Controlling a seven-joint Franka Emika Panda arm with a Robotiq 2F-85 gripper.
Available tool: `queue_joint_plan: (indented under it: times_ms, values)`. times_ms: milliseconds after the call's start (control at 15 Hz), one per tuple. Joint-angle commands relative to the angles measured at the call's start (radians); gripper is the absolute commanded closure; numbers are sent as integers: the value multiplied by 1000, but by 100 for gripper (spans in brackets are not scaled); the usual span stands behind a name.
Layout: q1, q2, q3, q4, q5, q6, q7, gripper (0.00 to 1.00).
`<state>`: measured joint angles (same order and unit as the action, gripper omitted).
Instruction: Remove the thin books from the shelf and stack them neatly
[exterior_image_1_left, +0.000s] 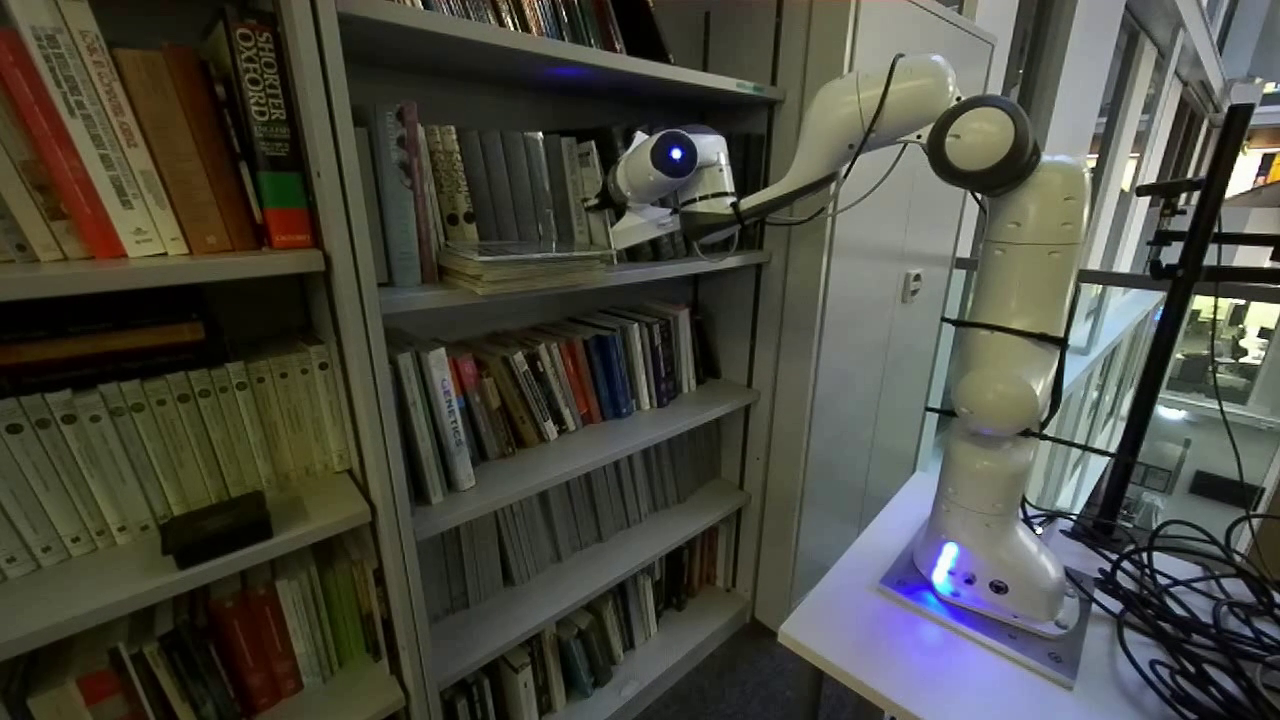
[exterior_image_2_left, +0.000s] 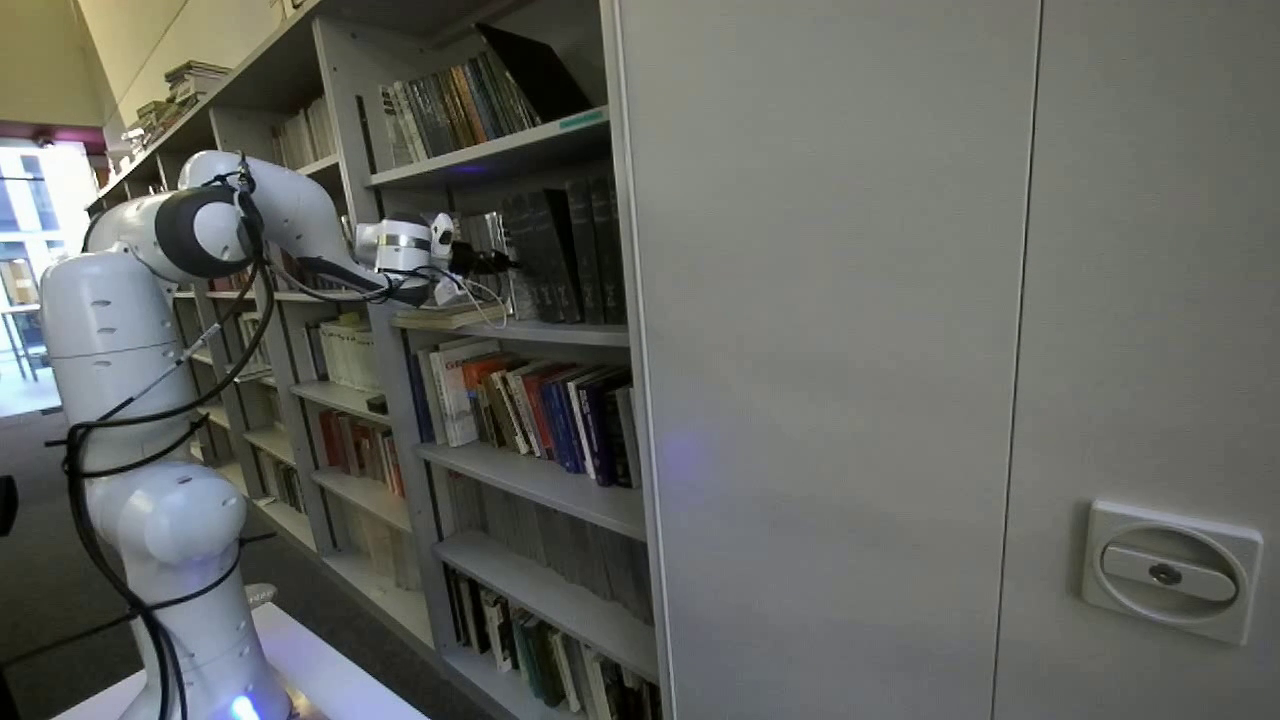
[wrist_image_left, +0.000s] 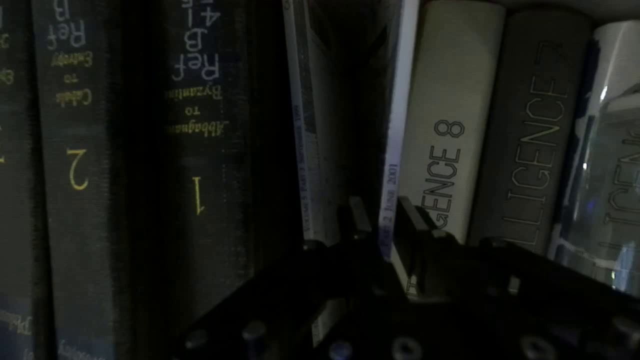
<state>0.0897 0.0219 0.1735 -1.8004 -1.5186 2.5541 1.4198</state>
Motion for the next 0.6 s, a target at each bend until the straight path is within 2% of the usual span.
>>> queue_joint_plan:
  times_ms: [0,267,533]
  values:
    - [-3,-5,-4,10,-5,0,-14,100]
    - [-5,-25,-5,-12,19,11,-16,98]
    - [-9,-118,-11,-110,22,19,-9,98]
